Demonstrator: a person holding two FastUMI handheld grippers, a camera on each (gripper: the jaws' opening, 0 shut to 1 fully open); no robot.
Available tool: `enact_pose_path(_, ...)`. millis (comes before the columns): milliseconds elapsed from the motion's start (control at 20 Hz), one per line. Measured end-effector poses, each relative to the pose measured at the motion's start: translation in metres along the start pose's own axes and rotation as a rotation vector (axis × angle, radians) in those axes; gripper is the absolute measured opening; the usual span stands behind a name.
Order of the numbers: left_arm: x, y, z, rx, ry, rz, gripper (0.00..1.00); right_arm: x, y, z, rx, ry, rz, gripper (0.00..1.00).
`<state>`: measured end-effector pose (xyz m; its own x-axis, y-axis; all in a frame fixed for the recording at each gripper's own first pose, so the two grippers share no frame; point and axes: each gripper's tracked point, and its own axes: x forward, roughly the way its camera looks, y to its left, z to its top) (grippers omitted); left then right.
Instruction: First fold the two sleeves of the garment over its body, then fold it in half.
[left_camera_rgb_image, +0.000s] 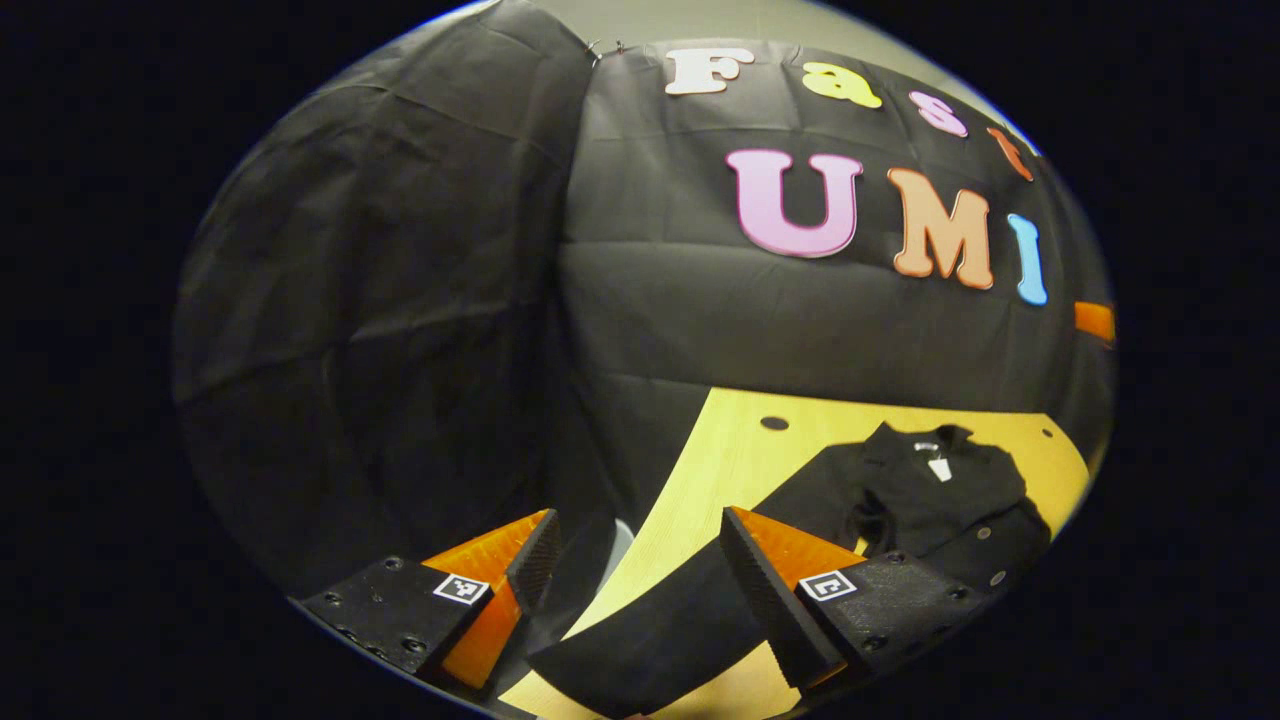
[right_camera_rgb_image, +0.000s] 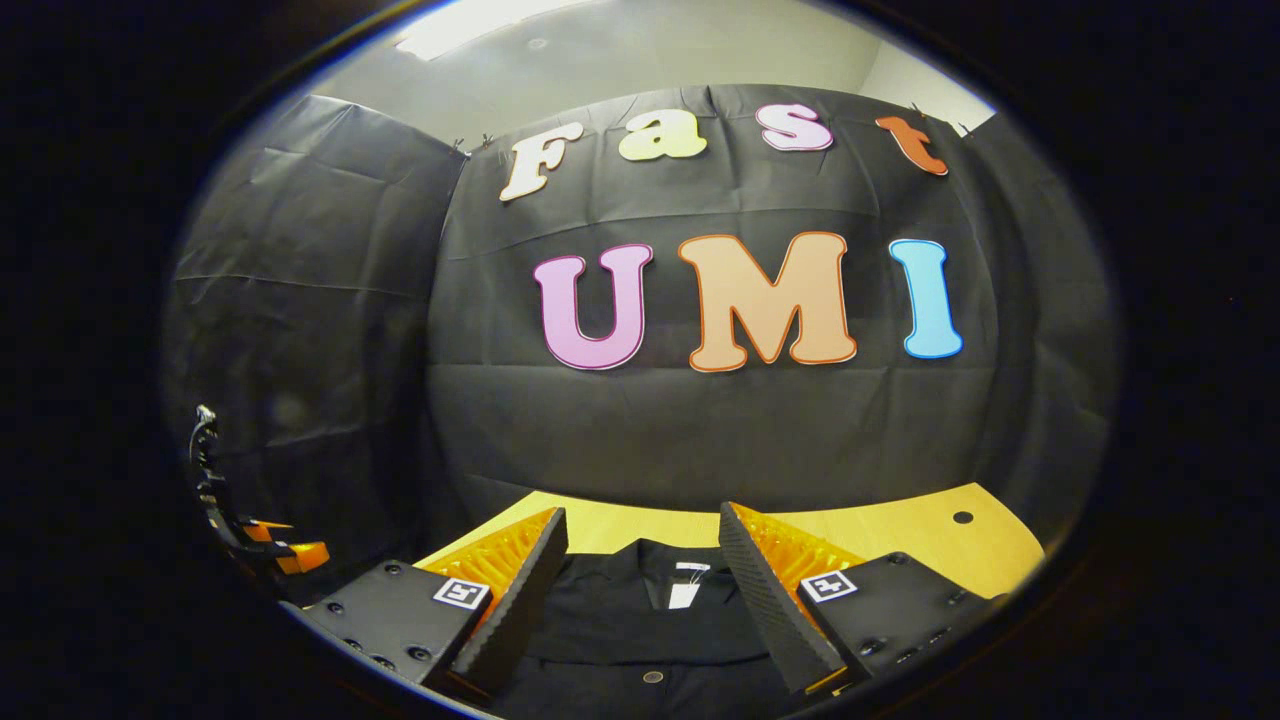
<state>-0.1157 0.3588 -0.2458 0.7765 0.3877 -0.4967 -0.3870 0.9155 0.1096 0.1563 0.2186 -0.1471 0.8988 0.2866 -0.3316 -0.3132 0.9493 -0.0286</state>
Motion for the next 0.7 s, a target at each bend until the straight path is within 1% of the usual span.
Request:
enact_pose_path(50,0.001,0.003,-0.014,0.001,0.031,0.007,0.96,0.000,0.000,-0.002,-0.008,0.006,-0.002,0.93)
enact_pose_path(100,0.001,0.005,-0.028,0.001,0.065,0.015,0.99,0.001,0.000,-0.004,-0.015,0.012,-0.001,0.96)
enact_pose_path(150,0.003,0.006,-0.042,0.000,0.095,0.018,0.97,0.001,0.000,-0.007,-0.018,0.022,-0.001,0.97)
enact_pose_path(200,0.003,0.007,-0.055,-0.007,0.130,0.022,0.97,0.001,0.000,-0.009,-0.020,0.030,0.000,0.93)
enact_pose_path(250,0.003,0.008,-0.067,-0.017,0.169,0.022,0.97,0.000,0.000,-0.012,-0.022,0.038,-0.002,0.96)
enact_pose_path(300,0.002,0.010,-0.083,-0.027,0.213,0.020,0.97,0.000,0.000,-0.013,-0.023,0.045,-0.004,0.93)
enact_pose_path(450,0.003,0.009,-0.120,-0.040,0.310,0.023,0.98,-0.004,-0.003,-0.017,-0.021,0.054,-0.017,0.94)
enact_pose_path(500,0.002,0.011,-0.134,-0.042,0.340,0.024,0.98,-0.006,-0.004,-0.017,-0.018,0.054,-0.023,1.00)
enact_pose_path(550,0.000,0.010,-0.146,-0.048,0.374,0.020,0.98,-0.008,-0.005,-0.019,-0.015,0.056,-0.029,0.94)
enact_pose_path(600,-0.006,0.007,-0.161,-0.054,0.427,0.030,0.99,-0.010,-0.008,-0.019,-0.014,0.057,-0.038,0.94)
enact_pose_path(650,0.003,0.006,-0.150,-0.027,0.351,0.024,0.99,-0.012,-0.010,-0.018,-0.013,0.054,-0.045,0.94)
enact_pose_path(700,0.002,0.005,-0.147,-0.015,0.333,0.014,1.00,-0.014,-0.010,-0.014,-0.011,0.047,-0.049,0.94)
